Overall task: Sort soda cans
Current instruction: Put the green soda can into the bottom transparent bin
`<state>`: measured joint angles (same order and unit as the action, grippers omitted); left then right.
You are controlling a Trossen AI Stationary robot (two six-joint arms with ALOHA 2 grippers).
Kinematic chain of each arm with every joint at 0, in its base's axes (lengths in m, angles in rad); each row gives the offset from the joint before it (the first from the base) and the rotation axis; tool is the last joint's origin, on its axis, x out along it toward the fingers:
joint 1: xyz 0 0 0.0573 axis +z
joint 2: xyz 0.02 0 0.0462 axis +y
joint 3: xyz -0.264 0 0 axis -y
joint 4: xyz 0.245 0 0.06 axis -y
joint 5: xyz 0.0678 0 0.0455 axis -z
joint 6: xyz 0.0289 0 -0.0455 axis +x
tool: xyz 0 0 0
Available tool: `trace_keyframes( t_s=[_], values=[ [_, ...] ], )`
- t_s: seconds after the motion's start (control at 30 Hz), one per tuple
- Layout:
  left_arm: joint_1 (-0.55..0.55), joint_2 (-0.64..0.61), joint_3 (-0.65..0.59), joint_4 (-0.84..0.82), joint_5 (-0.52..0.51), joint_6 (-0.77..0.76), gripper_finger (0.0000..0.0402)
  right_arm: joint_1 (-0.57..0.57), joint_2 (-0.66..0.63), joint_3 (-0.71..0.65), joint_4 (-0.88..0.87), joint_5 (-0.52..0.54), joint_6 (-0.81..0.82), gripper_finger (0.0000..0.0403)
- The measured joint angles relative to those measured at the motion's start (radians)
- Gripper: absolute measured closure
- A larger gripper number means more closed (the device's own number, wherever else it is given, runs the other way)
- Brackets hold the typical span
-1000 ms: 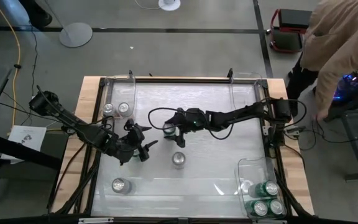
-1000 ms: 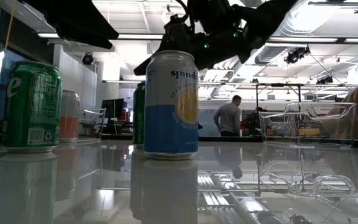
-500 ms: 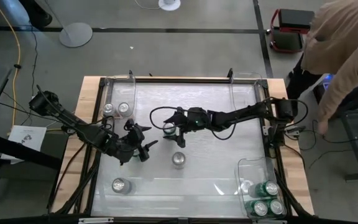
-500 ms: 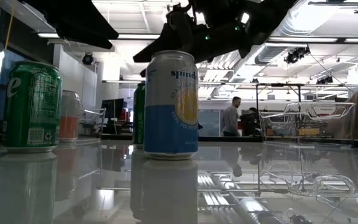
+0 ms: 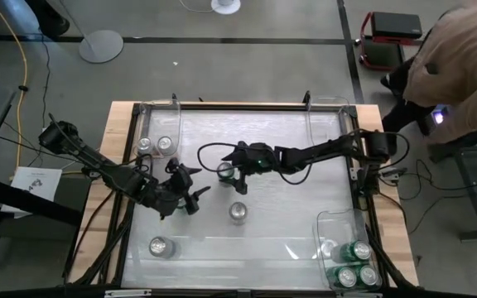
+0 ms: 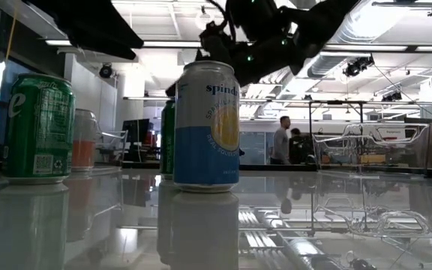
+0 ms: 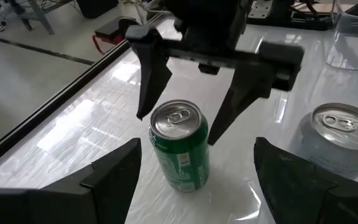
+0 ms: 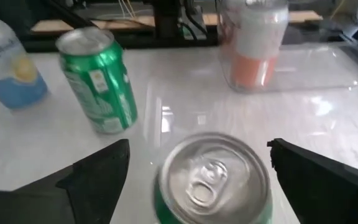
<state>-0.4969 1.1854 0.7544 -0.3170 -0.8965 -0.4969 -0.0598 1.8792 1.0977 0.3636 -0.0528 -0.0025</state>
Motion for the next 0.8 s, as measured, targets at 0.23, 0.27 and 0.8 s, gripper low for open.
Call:
trace_keyframes(
  t_s=[0.23, 0.27, 0.8],
  values=[
    [0.013, 0.000, 0.000, 0.000, 0.010, 0.000, 0.0115, 0.000, 0.029, 0.000, 0.000, 0.076, -0.001, 0.0024],
    [0.012, 0.000, 0.000, 0.000, 0.013, 0.000, 0.0115, 0.000, 0.032, 0.000, -0.002, 0.076, -0.003, 0.0024],
    [0.012, 0.000, 0.000, 0.000, 0.023, 0.000, 0.0115, 0.005, -0.039, -0.002, -0.073, 0.084, 0.024, 0.0128]
  ],
)
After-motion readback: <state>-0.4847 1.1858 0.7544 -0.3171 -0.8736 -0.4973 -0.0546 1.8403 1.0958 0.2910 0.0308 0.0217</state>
